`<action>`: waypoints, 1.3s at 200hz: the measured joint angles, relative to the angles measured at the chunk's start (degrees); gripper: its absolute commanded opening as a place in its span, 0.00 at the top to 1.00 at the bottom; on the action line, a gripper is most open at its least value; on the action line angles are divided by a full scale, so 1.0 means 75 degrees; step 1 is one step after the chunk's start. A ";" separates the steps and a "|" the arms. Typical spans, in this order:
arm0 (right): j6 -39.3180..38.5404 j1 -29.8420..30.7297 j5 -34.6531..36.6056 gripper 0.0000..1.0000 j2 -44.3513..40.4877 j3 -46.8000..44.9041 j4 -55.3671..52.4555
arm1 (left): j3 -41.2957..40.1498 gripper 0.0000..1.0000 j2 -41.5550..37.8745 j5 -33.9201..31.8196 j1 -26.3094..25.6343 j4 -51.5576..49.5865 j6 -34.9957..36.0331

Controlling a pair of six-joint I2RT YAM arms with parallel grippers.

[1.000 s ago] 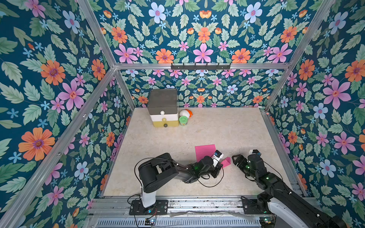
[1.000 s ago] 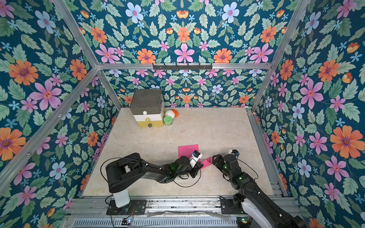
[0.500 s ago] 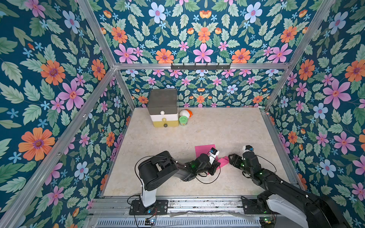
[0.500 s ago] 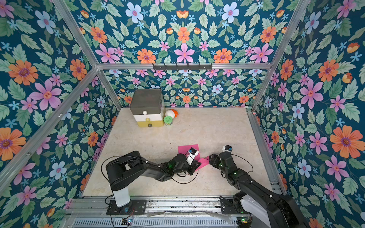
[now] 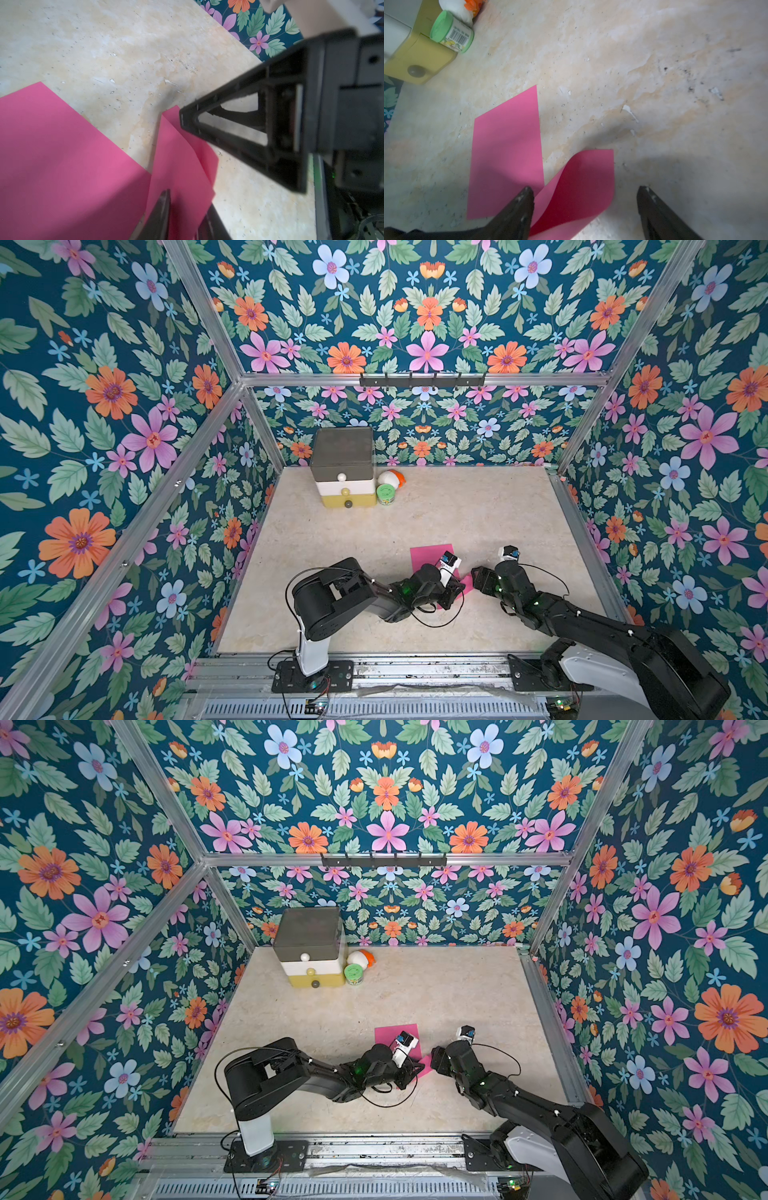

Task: Fold the square paper diagonally
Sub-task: Fold the paper at the center of the board.

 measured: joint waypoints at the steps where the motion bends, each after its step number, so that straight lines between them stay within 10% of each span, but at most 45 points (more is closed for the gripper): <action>1: 0.0003 0.0012 0.0017 0.18 0.0012 0.0003 0.0006 | -0.0003 0.69 0.0000 0.0000 0.0000 0.0000 0.0000; 56: 0.0268 0.0332 0.0606 0.17 0.0067 -0.0128 -0.0006 | -0.0032 0.68 0.0000 -0.0006 0.0000 0.0032 -0.0003; 110: 0.0527 0.0335 0.0921 0.17 -0.0548 0.0055 -0.0463 | -0.0017 1.00 -0.0003 -0.0012 0.0000 0.0029 0.0000; 260: 0.3267 -0.0358 -0.0697 0.10 -0.3541 0.0335 -0.3293 | -0.0111 0.96 -0.0659 0.0933 0.0746 -0.0096 -0.0912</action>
